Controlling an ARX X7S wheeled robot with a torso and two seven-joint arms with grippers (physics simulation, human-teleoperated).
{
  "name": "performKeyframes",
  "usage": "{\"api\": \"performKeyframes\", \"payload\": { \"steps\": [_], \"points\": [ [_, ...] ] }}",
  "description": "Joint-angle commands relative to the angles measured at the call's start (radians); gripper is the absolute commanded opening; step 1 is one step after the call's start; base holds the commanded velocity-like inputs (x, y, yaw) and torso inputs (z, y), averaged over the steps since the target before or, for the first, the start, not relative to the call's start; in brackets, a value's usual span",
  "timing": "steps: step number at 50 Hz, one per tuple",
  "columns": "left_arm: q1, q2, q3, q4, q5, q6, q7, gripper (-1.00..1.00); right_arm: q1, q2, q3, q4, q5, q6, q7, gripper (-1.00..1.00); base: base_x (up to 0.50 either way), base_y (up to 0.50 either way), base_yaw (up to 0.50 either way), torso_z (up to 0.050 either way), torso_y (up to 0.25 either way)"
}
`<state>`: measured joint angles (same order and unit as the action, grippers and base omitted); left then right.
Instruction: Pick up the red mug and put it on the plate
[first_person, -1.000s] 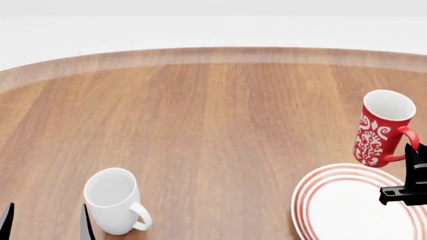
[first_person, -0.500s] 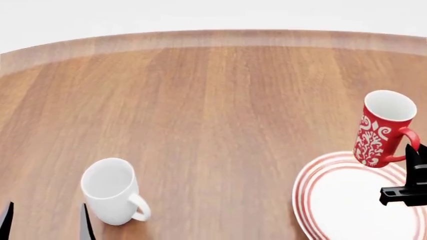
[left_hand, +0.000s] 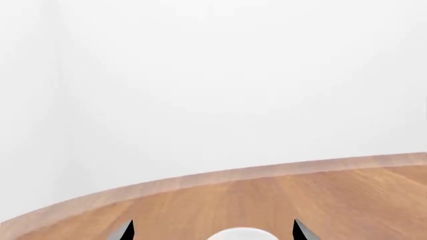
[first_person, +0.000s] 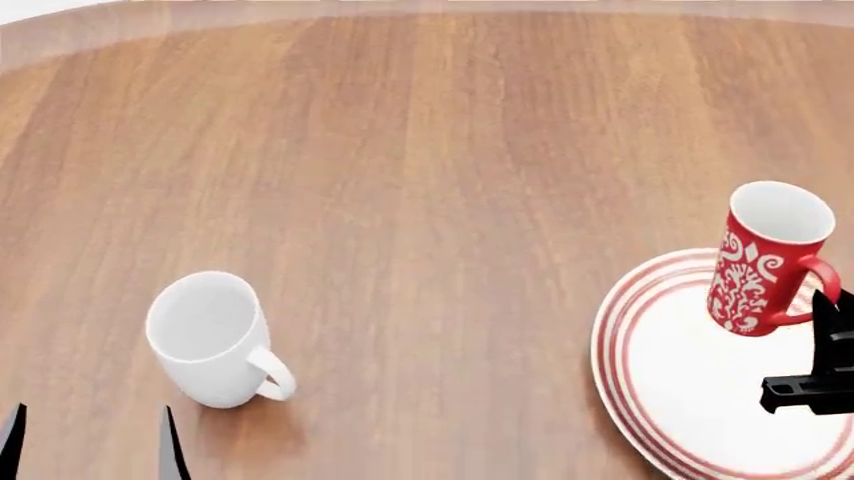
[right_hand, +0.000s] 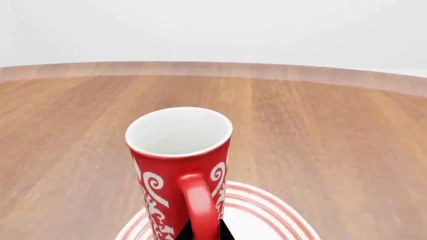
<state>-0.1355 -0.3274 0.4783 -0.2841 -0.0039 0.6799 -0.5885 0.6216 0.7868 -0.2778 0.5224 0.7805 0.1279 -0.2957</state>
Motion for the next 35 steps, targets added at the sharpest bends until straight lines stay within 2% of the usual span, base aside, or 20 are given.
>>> {"api": "performKeyframes", "payload": {
  "steps": [1,24,35],
  "points": [
    [-0.001,-0.001,0.002,0.0,0.001,0.001,-0.002,1.0,0.001,0.003,0.009,-0.009,-0.001,-0.004,-0.004,-1.0,0.0,0.0,0.0,0.015,-0.156],
    [-0.002,-0.002,0.005,-0.003,-0.002,0.007,-0.007,1.0,-0.004,0.008,0.019,-0.021,0.005,-0.01,-0.002,-1.0,0.0,0.0,0.0,0.016,-0.155],
    [-0.003,-0.002,0.006,-0.006,-0.006,0.012,-0.008,1.0,-0.009,0.01,0.022,-0.028,0.006,-0.008,0.001,-1.0,0.0,0.0,0.0,0.016,-0.082]
  ]
}}
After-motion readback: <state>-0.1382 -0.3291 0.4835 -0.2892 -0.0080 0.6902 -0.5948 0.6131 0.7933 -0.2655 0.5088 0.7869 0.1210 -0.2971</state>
